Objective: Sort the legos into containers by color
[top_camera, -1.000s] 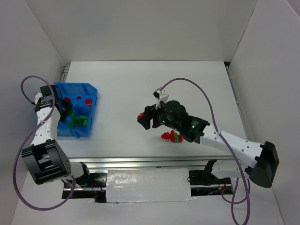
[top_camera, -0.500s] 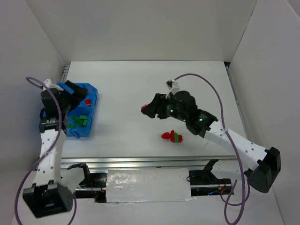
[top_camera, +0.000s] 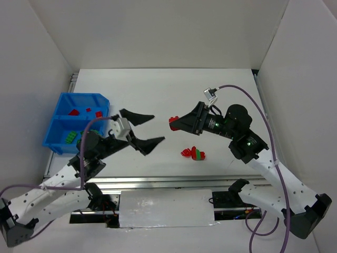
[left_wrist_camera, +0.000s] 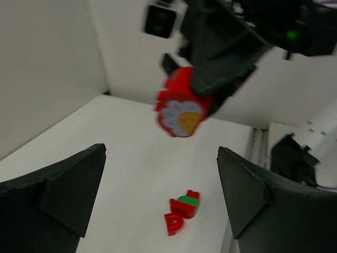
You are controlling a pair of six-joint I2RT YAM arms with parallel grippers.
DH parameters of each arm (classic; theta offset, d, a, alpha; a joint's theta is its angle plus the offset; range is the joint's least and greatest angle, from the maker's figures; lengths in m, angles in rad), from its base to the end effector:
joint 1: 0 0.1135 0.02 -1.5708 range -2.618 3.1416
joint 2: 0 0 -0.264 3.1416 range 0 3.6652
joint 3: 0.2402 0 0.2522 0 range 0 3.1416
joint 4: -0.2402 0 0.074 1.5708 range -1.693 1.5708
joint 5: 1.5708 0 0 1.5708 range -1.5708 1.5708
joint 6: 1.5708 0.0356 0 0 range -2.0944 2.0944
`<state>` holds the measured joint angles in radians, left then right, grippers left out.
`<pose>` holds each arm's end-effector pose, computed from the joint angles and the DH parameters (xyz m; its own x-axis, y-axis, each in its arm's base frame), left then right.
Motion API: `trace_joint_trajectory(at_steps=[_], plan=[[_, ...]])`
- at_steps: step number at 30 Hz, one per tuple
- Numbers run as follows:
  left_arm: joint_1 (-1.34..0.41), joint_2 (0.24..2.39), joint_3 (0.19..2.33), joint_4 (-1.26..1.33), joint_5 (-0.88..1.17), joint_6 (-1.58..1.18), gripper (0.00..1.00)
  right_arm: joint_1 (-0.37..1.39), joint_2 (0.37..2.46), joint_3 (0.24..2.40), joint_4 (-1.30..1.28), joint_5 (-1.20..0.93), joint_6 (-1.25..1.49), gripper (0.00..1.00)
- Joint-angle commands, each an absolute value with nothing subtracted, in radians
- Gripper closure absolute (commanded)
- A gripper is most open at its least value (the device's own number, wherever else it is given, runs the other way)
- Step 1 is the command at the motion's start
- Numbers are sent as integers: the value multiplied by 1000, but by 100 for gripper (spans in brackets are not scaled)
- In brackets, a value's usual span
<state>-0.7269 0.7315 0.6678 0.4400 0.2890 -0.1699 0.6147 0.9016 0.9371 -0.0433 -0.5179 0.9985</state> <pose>0.1221 -0.1221 0.3739 0.1295 -0.3320 -0.9343 0.8695 0.4910 -0.0540 0.1564 0.1319 0.3884 -0.7647 0.3543 -0.5383 -0.4850 0.2336 0.8427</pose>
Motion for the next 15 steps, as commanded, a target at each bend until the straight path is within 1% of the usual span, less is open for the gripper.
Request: trace_joint_trajectory(at_steps=[1,3,7,9,15], plan=[[-912,765,707,514,186,127,0,618,862,939,34,-626,1052,94],[-984,785,710,529,183,176,0,617,861,916,55,-670,1084,94],[-1064,841,736,541,132,236,1,621,844,885,81,-680,1118,94],[-1087,863,741,560,94,255,1,629,841,870,83,-683,1127,94],[-1094,908,775,568,100,247,0,641,834,833,95,-678,1129,94]])
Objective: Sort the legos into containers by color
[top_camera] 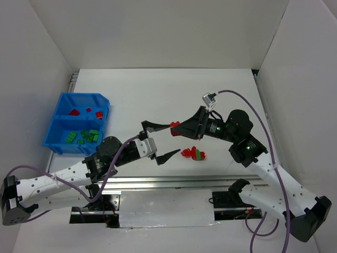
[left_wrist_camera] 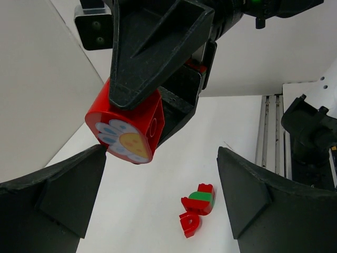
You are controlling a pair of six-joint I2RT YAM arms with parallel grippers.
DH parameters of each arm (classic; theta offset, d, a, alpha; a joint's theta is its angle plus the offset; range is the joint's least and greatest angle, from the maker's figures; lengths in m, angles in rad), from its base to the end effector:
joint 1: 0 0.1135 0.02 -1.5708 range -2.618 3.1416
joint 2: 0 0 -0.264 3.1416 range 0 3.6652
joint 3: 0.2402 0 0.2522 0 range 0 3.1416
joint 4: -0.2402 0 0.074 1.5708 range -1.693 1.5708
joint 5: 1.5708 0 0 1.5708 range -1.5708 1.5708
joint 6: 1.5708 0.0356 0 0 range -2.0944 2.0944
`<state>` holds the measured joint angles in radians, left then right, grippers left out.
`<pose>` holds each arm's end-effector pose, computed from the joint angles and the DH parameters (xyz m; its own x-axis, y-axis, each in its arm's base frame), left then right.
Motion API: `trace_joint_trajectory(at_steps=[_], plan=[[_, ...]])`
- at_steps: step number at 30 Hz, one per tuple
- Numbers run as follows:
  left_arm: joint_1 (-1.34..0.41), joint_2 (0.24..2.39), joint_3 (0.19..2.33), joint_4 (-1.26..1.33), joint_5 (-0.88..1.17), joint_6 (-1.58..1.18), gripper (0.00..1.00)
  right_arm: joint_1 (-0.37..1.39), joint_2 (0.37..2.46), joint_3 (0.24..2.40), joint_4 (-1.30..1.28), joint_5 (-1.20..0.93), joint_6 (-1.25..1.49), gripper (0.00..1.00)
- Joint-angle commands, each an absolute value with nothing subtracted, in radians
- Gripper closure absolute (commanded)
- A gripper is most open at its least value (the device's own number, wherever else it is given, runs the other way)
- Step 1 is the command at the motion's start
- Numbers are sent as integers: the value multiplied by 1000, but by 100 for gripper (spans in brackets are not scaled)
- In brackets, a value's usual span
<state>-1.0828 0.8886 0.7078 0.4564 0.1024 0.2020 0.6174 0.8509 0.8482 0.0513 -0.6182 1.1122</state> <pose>0.0955 -0.1877 0.3632 0.3105 -0.1593 -0.9371 0.8804 0.4200 0.2203 0.1462 0.1291 0.3763 -0.8287 0.3078 -0.4674 -0.4533 0.1206 0.8832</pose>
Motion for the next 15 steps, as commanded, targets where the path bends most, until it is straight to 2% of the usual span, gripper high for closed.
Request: trace_joint_trajectory(at_steps=[1,9,15], plan=[[-1094,911,781,565,97,247,1,644,834,834,84,-681,1124,94],[-1095,882,775,549,40,256,1,644,776,804,17,-630,1058,97],[-1095,876,799,503,72,252,0,644,787,792,34,-679,1040,99]])
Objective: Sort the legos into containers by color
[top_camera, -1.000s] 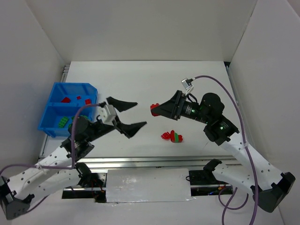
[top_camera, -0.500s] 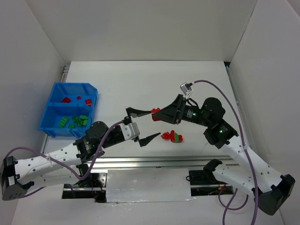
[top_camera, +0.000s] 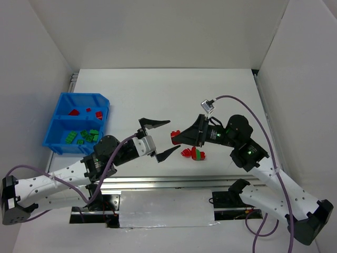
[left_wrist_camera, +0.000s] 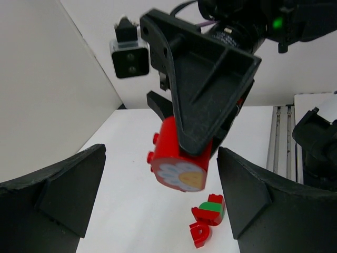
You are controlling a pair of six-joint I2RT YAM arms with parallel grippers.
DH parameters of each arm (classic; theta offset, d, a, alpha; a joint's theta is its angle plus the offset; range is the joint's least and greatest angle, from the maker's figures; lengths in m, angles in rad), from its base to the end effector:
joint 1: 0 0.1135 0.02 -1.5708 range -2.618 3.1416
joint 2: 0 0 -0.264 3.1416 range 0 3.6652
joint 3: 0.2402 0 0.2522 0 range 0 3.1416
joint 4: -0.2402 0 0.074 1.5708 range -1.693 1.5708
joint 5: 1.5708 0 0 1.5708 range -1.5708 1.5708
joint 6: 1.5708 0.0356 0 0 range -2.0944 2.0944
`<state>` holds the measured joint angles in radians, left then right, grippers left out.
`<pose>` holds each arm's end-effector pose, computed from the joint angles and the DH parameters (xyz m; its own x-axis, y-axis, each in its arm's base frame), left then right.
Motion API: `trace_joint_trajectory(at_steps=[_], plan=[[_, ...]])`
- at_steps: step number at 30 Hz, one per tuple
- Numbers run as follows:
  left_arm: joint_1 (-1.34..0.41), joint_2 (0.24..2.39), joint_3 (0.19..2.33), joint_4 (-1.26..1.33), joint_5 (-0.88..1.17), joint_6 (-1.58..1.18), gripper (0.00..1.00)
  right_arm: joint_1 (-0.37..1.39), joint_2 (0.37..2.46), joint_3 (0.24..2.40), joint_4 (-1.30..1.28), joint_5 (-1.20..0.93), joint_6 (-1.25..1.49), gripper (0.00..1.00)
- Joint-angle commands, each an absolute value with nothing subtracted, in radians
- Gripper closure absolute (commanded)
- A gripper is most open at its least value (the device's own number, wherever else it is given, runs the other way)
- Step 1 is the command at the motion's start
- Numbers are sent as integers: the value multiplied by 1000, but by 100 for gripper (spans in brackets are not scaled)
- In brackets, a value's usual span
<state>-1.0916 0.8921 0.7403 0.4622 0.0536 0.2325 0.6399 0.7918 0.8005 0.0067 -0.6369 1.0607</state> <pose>0.0950 -0.1870 0.3747 0.3466 -0.1681 -0.9228 0.8527 0.4664 0.2353 0.1330 0.1254 0.3651 -0.8292 0.2574 -0.4962 -0.4781 0.1335 0.8681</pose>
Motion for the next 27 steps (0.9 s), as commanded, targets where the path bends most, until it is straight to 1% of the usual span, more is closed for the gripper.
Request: trace_joint_trajectory(at_steps=[1,4,6,7,8,9,12,13,15,18,21,22,24,25,26,27], plan=[[-1097,880,804,491,86,250,1,646,788,787,46,-690,1049,99],[-1095,902,822,476,115,238,1,646,808,793,83,-741,1060,96],[-1097,922,844,454,150,229,5,646,819,804,89,-749,1063,95],[-1097,939,851,431,161,224,10,646,819,810,90,-750,1065,95],[-1095,946,868,420,161,221,13,646,816,814,97,-752,1065,95],[-1095,956,874,410,161,216,14,646,816,821,94,-750,1059,94],[-1095,976,882,390,169,209,12,646,807,851,55,-733,1034,94],[-1097,974,879,391,170,206,9,643,802,862,45,-720,1028,94],[-1097,968,868,393,179,206,6,638,796,874,14,-707,1011,94],[-1095,953,853,399,176,203,6,634,788,882,14,-699,1011,94],[-1095,943,857,379,166,202,14,632,798,891,14,-713,1009,94],[-1097,939,861,377,167,202,18,632,801,885,14,-715,1011,94],[-1095,928,862,377,172,199,21,632,804,870,20,-712,1015,94],[-1095,925,864,376,172,198,25,634,807,865,35,-712,1019,94],[-1095,920,865,373,172,196,30,632,807,858,44,-718,1031,94],[-1095,919,870,373,175,195,40,632,810,847,64,-718,1038,94]])
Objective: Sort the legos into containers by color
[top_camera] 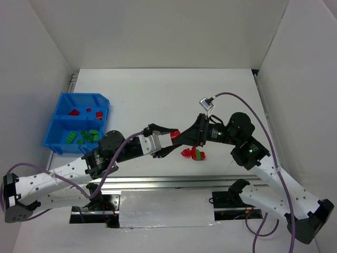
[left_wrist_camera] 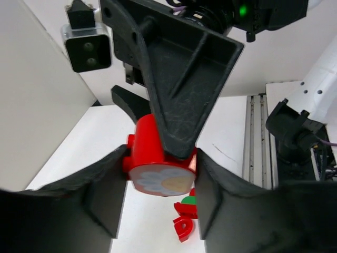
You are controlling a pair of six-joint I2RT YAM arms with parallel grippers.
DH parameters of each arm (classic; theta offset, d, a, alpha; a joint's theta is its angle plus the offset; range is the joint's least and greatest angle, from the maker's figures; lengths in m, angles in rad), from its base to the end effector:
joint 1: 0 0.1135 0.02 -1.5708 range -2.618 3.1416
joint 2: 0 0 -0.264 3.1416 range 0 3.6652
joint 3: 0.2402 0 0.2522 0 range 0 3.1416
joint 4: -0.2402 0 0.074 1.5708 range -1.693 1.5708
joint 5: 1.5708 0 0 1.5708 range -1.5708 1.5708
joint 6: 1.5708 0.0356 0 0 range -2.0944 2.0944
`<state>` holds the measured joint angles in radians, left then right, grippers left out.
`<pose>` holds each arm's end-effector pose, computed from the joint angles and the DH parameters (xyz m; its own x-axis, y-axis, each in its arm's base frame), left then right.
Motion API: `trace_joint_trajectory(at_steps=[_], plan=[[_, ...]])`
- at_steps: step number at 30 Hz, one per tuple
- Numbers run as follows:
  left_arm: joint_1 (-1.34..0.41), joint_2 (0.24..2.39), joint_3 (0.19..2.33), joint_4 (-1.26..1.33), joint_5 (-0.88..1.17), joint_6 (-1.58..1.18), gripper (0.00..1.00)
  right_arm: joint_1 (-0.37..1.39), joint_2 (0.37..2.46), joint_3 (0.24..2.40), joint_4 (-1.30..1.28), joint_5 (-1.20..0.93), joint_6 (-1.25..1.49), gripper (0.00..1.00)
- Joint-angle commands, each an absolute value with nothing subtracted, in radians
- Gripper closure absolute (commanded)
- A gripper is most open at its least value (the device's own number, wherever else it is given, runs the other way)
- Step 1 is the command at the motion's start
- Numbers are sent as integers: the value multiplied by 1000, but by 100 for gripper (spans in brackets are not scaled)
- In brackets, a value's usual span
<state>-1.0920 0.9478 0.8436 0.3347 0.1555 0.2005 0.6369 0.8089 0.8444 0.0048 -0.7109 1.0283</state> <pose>0.0974 -0.1997 0.3870 0.2916 -0.1347 -0.9470 0.9064 0.3553 0.2286 0.1320 0.1265 0.3772 -0.8181 0.2021 -0.5384 -0.5310 0.0938 0.8422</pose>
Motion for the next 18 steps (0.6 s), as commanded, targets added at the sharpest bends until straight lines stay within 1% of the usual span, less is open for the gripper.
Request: trace_joint_trajectory(at_steps=[1,2,4,5,6,7,8,9,10,11,13,14,15,16,17,18], plan=[[-1095,917,871,371,175,195,43,632,810,844,64,-721,1043,94],[-1095,919,874,371,172,190,49,632,813,845,81,-727,1051,93],[-1095,930,887,362,158,186,62,634,818,848,86,-732,1052,93],[-1095,933,890,362,152,180,64,634,818,851,86,-733,1048,91],[-1095,942,890,364,137,173,67,632,818,851,87,-730,1046,87],[-1095,945,891,373,83,169,85,634,816,850,89,-723,1046,75],[-1095,948,888,386,33,152,93,630,815,847,81,-712,1042,26],[-1095,953,884,397,-15,144,100,621,810,853,60,-678,1029,6],[-1094,951,874,409,-99,138,100,606,807,859,4,-663,1013,0],[-1091,956,873,423,-270,127,100,553,804,867,-36,-652,974,0],[-1022,979,899,399,-420,95,100,476,779,877,-116,-643,947,0],[-978,994,920,315,-530,22,100,389,764,874,-133,-641,927,0],[-856,1029,942,260,-576,-45,100,352,726,871,-153,-634,913,0],[-783,1051,998,194,-622,-114,100,321,704,874,-204,-582,896,0],[-717,1078,1027,126,-685,-264,100,302,687,879,-233,-540,853,0],[-590,1147,1099,-22,-824,-335,99,290,655,890,-264,-494,832,0]])
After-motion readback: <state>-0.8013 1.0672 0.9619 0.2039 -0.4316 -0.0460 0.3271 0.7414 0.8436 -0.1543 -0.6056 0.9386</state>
